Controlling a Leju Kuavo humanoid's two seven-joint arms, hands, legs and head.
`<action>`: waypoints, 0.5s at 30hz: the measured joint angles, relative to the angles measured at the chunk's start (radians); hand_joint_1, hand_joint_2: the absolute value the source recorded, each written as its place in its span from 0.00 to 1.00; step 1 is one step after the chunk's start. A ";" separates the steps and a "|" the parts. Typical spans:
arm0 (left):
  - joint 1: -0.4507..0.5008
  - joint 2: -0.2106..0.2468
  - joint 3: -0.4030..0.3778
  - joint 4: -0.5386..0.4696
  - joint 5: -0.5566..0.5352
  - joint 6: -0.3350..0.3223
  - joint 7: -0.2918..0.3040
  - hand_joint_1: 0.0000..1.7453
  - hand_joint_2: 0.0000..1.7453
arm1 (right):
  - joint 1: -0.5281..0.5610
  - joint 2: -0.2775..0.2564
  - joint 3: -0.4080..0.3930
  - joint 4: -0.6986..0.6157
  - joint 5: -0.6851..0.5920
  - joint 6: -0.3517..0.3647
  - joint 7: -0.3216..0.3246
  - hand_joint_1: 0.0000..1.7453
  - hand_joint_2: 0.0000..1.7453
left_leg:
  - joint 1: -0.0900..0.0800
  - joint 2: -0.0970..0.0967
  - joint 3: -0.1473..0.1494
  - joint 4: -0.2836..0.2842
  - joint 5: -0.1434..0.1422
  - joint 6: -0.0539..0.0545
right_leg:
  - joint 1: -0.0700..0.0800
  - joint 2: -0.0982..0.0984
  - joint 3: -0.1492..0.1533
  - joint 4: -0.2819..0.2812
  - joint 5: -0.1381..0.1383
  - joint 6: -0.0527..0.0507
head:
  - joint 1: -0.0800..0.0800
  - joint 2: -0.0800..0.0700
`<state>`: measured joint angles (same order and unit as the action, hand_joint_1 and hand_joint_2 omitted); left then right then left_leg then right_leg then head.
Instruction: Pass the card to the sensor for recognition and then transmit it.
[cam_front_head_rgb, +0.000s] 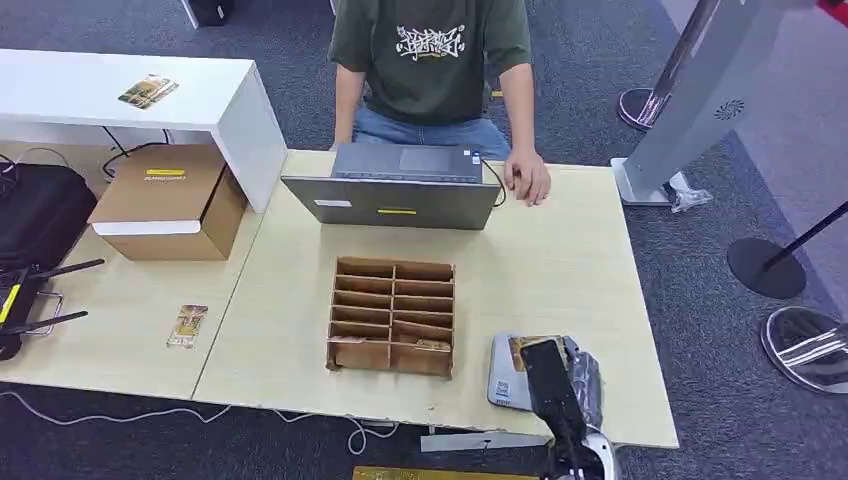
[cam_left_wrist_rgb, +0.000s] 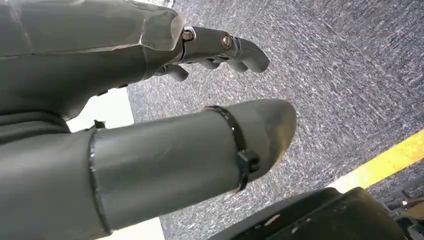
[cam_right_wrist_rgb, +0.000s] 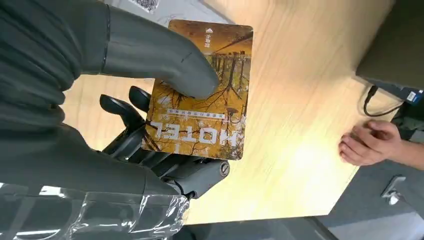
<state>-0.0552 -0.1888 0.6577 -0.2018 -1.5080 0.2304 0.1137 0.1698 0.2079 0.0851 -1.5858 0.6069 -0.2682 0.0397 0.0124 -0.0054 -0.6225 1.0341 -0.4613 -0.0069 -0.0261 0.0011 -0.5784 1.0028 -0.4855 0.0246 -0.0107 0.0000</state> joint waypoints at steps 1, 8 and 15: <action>0.000 0.000 0.000 0.000 0.000 0.000 0.000 0.00 0.00 | -0.003 0.001 0.000 0.007 0.000 0.000 0.000 1.00 1.00 | 0.000 0.000 0.000 0.000 0.000 0.000 | 0.000 0.000 0.000 0.000 0.000 0.000 | 0.000 0.000; 0.000 0.000 0.000 0.000 0.000 0.000 0.000 0.00 0.00 | -0.018 0.006 0.000 0.038 -0.002 0.001 -0.001 1.00 1.00 | 0.000 0.000 0.000 0.000 0.000 0.000 | 0.000 0.000 0.000 0.000 0.000 0.000 | 0.000 0.000; 0.000 0.000 0.000 0.000 -0.002 0.000 0.000 0.00 0.00 | -0.034 0.007 -0.002 0.064 -0.008 0.003 -0.002 1.00 1.00 | 0.000 0.000 0.000 0.000 0.000 0.000 | 0.000 0.000 0.000 0.000 0.000 0.000 | 0.000 0.000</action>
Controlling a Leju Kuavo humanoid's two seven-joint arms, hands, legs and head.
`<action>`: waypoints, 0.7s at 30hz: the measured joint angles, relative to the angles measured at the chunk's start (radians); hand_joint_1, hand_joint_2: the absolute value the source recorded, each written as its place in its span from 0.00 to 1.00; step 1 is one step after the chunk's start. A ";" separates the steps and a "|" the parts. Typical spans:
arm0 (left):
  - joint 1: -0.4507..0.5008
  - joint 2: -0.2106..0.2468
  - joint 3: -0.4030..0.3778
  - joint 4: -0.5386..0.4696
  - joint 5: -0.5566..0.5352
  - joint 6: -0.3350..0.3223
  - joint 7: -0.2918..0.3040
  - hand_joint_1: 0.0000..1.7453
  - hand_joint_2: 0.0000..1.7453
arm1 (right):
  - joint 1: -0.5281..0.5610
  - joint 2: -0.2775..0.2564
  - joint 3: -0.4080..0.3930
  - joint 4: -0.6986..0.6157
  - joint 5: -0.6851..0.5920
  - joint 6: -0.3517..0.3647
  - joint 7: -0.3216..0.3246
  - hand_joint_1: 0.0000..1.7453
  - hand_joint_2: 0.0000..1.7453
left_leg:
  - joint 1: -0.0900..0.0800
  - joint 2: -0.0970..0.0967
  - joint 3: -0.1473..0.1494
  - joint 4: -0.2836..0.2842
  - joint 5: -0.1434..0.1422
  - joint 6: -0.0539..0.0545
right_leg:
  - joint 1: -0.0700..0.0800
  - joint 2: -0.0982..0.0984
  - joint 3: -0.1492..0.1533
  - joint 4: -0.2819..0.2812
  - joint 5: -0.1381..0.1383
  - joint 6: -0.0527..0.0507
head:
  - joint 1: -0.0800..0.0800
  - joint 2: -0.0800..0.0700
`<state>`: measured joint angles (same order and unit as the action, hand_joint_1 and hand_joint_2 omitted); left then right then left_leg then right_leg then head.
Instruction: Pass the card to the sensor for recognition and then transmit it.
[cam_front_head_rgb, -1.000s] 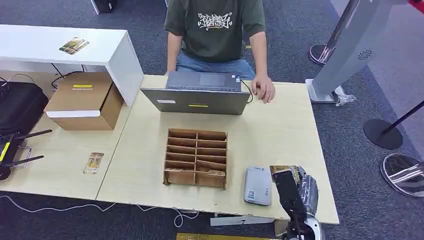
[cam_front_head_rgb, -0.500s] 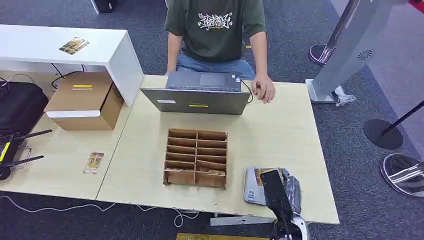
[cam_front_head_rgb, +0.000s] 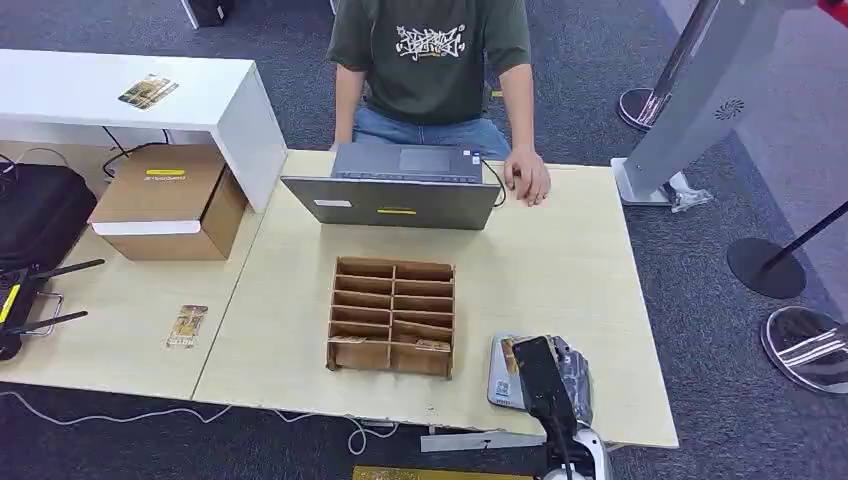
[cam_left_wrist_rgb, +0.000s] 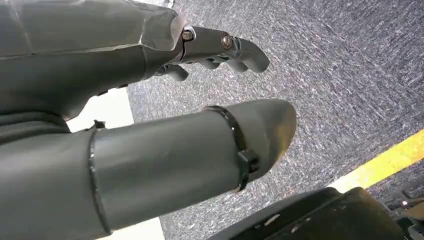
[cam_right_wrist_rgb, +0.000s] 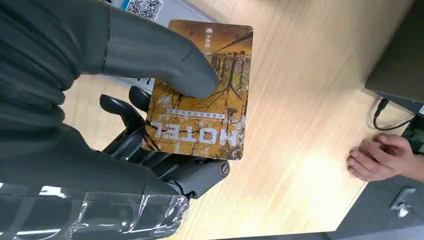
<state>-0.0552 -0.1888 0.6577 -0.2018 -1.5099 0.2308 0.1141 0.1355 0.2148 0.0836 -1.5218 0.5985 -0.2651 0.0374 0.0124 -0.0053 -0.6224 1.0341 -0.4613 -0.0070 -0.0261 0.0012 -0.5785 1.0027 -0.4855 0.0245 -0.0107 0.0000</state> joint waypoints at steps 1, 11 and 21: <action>0.000 0.000 0.000 0.000 0.000 0.000 0.000 0.00 0.00 | -0.007 0.000 -0.003 0.009 -0.003 0.003 -0.003 1.00 1.00 | 0.000 0.000 0.000 0.000 0.000 0.000 | 0.000 0.000 0.000 0.000 0.000 0.000 | 0.000 0.000; 0.000 0.000 0.000 0.000 -0.001 0.004 -0.003 0.00 0.00 | -0.073 -0.030 -0.104 0.114 -0.047 0.023 -0.043 1.00 1.00 | 0.000 0.000 0.000 0.000 0.000 0.000 | 0.000 0.000 0.000 0.000 0.000 0.000 | 0.000 0.000; 0.000 0.002 0.000 0.000 0.010 0.010 -0.011 0.00 0.00 | -0.103 -0.070 -0.177 0.172 -0.036 0.022 -0.060 1.00 1.00 | 0.000 0.000 0.000 0.000 0.000 0.000 | 0.000 0.000 0.000 0.000 0.000 0.000 | 0.000 0.000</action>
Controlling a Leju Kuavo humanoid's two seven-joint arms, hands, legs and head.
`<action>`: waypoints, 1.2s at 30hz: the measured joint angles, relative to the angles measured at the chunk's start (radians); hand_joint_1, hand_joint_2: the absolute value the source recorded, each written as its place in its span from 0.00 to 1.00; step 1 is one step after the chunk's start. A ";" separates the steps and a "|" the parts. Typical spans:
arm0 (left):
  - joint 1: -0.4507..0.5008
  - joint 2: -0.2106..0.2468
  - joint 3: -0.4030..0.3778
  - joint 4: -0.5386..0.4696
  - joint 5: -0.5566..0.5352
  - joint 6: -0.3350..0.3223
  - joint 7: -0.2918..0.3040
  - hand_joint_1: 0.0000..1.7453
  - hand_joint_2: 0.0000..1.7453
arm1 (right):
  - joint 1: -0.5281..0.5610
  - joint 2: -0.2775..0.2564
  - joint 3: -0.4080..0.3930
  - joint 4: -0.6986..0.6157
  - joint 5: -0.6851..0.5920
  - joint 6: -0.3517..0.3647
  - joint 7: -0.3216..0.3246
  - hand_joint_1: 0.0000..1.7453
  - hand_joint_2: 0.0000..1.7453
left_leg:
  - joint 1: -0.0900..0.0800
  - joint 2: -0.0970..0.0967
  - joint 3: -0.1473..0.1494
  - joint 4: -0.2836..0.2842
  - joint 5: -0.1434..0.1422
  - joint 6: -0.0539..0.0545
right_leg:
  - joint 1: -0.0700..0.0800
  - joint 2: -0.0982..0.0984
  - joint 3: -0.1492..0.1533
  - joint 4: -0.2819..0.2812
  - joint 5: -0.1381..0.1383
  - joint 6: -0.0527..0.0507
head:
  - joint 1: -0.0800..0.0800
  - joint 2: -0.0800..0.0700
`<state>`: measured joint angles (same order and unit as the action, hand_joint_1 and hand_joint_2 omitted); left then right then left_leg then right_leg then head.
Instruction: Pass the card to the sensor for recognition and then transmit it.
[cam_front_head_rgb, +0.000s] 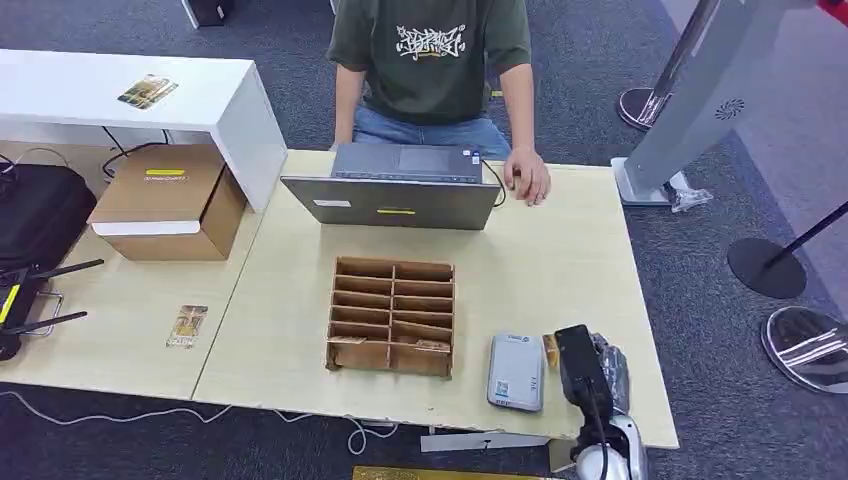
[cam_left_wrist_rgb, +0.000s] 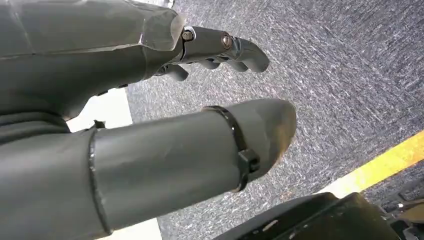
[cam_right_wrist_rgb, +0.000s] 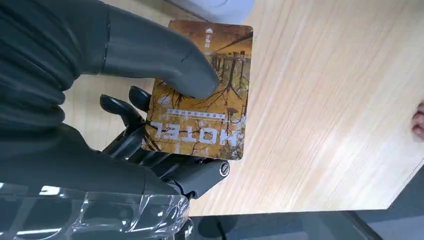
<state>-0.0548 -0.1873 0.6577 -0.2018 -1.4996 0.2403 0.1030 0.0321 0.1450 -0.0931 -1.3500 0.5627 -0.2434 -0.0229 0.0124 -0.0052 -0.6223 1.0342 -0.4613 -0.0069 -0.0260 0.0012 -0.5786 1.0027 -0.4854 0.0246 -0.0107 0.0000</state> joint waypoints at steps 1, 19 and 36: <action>0.000 0.000 0.000 0.000 0.001 0.000 -0.001 0.00 0.00 | -0.002 -0.001 0.000 0.002 0.003 0.001 0.000 1.00 1.00 | 0.000 0.000 0.000 0.000 0.000 0.000 | 0.000 0.000 0.000 0.000 0.000 0.000 | 0.000 0.000; 0.000 0.008 0.001 0.000 0.006 -0.001 -0.004 0.00 0.00 | -0.009 -0.005 0.000 0.033 0.033 -0.003 0.005 1.00 1.00 | 0.000 0.000 0.000 0.000 0.000 0.000 | 0.000 0.000 0.000 0.000 0.000 0.000 | 0.000 0.000; 0.000 0.007 0.002 0.000 0.011 0.003 -0.011 0.00 0.00 | 0.028 0.002 0.056 -0.111 0.253 -0.233 -0.096 1.00 1.00 | 0.000 0.000 0.000 0.000 0.000 0.000 | 0.000 0.000 0.000 0.000 0.000 0.000 | 0.000 0.000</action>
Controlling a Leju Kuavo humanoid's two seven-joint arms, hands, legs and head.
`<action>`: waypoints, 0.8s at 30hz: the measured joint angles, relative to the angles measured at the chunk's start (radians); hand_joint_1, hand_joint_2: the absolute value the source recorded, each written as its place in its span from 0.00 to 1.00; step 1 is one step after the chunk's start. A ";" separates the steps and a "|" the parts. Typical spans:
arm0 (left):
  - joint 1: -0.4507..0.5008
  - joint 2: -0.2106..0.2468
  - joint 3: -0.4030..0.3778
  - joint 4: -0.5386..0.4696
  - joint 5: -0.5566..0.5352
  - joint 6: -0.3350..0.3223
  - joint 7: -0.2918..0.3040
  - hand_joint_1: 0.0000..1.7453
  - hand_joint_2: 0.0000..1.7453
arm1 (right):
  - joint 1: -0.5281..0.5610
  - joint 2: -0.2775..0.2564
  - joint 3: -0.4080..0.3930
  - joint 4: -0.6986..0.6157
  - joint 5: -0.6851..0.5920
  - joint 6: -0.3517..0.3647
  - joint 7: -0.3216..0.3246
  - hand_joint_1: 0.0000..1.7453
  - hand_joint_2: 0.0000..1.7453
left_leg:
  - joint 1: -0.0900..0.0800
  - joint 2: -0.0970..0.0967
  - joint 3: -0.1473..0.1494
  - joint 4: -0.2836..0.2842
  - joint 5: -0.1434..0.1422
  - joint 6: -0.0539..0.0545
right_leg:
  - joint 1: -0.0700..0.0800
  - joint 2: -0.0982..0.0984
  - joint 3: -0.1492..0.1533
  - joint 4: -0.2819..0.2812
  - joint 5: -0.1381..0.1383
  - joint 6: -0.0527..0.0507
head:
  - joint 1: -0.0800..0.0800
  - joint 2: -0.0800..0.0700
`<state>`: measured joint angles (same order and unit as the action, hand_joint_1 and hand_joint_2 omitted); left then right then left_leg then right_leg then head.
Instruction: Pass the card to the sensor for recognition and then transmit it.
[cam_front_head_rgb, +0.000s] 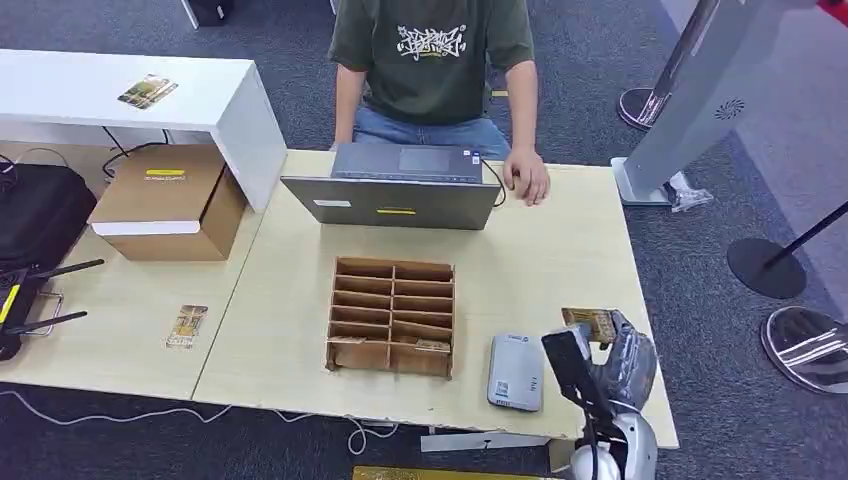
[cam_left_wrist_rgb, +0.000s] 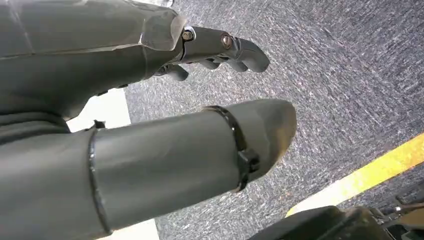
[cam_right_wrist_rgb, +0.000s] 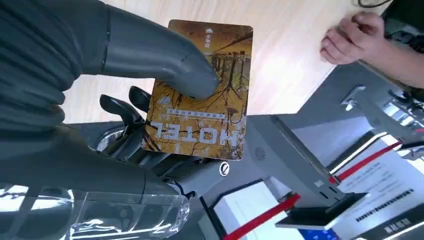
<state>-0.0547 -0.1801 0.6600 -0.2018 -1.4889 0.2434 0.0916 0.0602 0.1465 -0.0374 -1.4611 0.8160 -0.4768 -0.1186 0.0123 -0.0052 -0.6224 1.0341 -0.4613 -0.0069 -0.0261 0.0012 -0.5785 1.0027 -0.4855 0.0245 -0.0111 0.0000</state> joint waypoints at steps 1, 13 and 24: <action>0.000 -0.001 0.000 0.000 0.000 0.002 0.002 0.00 0.00 | 0.003 0.002 0.006 -0.006 0.000 0.003 0.005 1.00 1.00 | 0.000 0.000 0.000 0.000 0.000 0.000 | 0.000 0.000 0.000 0.000 0.000 0.000 | 0.000 0.000; -0.001 -0.007 0.007 0.000 0.005 0.008 0.011 0.00 0.00 | 0.043 0.021 0.096 -0.015 -0.021 0.125 0.113 1.00 1.00 | 0.000 0.000 0.000 0.000 0.000 0.000 | 0.000 0.000 0.000 0.000 0.000 0.000 | 0.000 0.000; -0.001 -0.008 0.008 0.000 0.001 0.006 0.008 0.00 0.00 | 0.068 0.027 0.159 -0.005 -0.032 0.168 0.183 1.00 1.00 | 0.000 0.000 0.000 0.000 0.000 0.000 | 0.000 0.000 0.000 0.000 -0.001 0.000 | 0.000 0.000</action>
<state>-0.0553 -0.1877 0.6676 -0.2018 -1.4878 0.2495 0.0992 0.1286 0.1732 0.1217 -1.4664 0.7835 -0.3086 0.0648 0.0123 -0.0052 -0.6224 1.0341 -0.4614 -0.0070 -0.0261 0.0011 -0.5784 1.0027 -0.4863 0.0241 -0.0107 0.0000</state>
